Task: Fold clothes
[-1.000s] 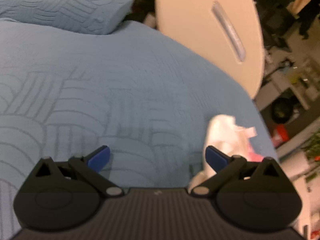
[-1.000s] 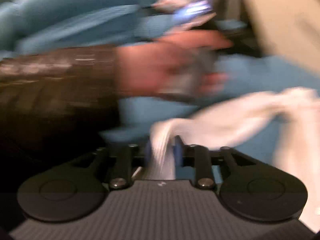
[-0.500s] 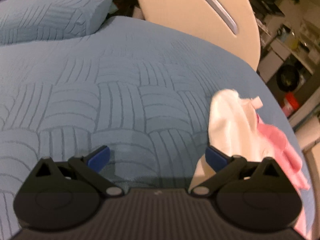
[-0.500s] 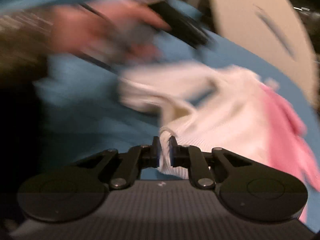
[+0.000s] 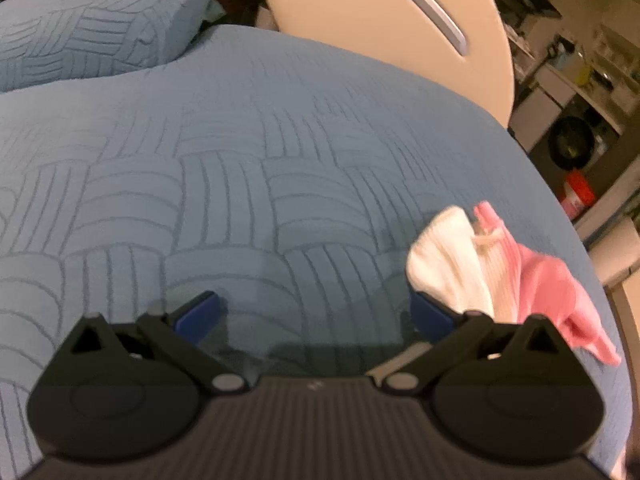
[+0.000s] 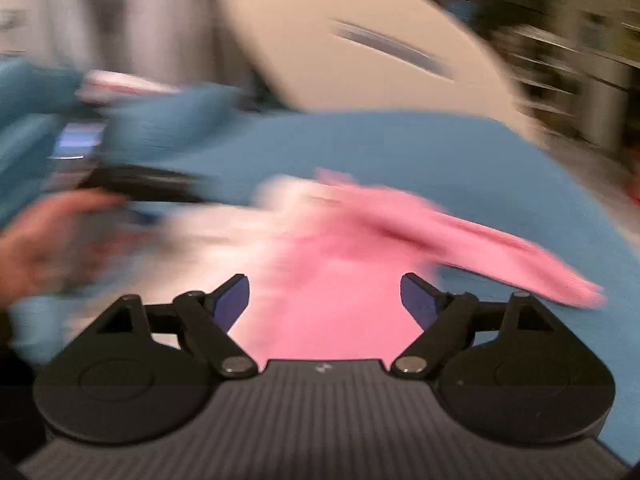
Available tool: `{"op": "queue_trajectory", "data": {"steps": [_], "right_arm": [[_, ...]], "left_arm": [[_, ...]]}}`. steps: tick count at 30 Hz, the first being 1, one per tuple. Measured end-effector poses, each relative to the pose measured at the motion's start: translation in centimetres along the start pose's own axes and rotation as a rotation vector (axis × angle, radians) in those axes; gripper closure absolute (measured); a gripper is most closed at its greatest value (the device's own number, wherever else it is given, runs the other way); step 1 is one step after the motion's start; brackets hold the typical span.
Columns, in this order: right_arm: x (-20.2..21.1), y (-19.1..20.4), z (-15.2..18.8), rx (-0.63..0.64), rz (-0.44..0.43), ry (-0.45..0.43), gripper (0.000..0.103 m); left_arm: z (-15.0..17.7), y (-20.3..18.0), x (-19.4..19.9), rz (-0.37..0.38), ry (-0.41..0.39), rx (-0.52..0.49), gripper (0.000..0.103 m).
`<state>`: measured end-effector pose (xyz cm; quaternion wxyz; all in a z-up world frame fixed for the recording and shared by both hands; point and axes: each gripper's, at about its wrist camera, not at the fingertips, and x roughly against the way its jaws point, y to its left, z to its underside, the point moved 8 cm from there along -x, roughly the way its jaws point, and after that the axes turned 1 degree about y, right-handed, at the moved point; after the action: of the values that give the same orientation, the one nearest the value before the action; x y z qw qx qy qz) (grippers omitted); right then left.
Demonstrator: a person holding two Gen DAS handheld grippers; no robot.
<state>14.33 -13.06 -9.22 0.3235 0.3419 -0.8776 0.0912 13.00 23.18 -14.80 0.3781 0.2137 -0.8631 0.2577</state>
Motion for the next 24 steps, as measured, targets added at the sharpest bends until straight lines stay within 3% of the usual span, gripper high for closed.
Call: {"op": "queue_trajectory", "data": {"steps": [2, 5, 8, 10, 14, 17, 19, 21, 22, 23, 24], "right_arm": [[-0.2, -2.7, 0.5, -0.072, 0.048, 0.027, 0.018], [1.9, -6.3, 1.9, -0.227, 0.014, 0.011, 0.018], [0.0, -8.3, 1.8, -0.344, -0.040, 0.013, 0.018], [1.1, -9.8, 2.6, -0.388, -0.070, 0.011, 0.018], [1.4, -11.8, 3.6, -0.565, -0.201, 0.013, 0.017], [-0.1, -11.9, 2.6, -0.595, -0.259, -0.002, 0.018], [-0.8, -11.2, 2.8, -0.586, -0.294, 0.037, 0.018], [-1.1, -10.5, 3.0, -0.563, -0.315, 0.070, 0.018], [-1.2, -10.3, 3.0, -0.555, -0.319, 0.081, 0.018], [-1.4, -10.1, 3.1, -0.548, -0.322, 0.092, 0.018], [-1.4, -10.0, 3.1, -0.545, -0.325, 0.099, 0.018]], "left_arm": [[0.1, -0.5, -0.1, 0.015, -0.006, -0.026, 0.000], [0.5, -1.5, -0.5, 0.038, -0.002, -0.059, 0.000], [0.8, -2.0, -0.9, 0.069, 0.009, -0.057, 0.000], [1.0, -2.6, -1.0, 0.106, 0.017, -0.058, 0.000], [1.7, -4.5, -1.1, 0.149, 0.019, -0.134, 0.002], [2.5, -6.0, -1.2, 0.134, 0.013, -0.239, 0.004], [3.0, -6.6, -1.4, 0.082, -0.006, -0.321, 0.016], [3.0, -6.9, -1.3, 0.094, -0.008, -0.338, 0.038], [3.0, -7.1, -1.2, 0.106, -0.008, -0.341, 0.065], [2.9, -7.1, -1.1, 0.118, -0.006, -0.336, 0.082], [2.4, -6.7, -0.8, 0.078, -0.039, -0.323, 0.092]]}}
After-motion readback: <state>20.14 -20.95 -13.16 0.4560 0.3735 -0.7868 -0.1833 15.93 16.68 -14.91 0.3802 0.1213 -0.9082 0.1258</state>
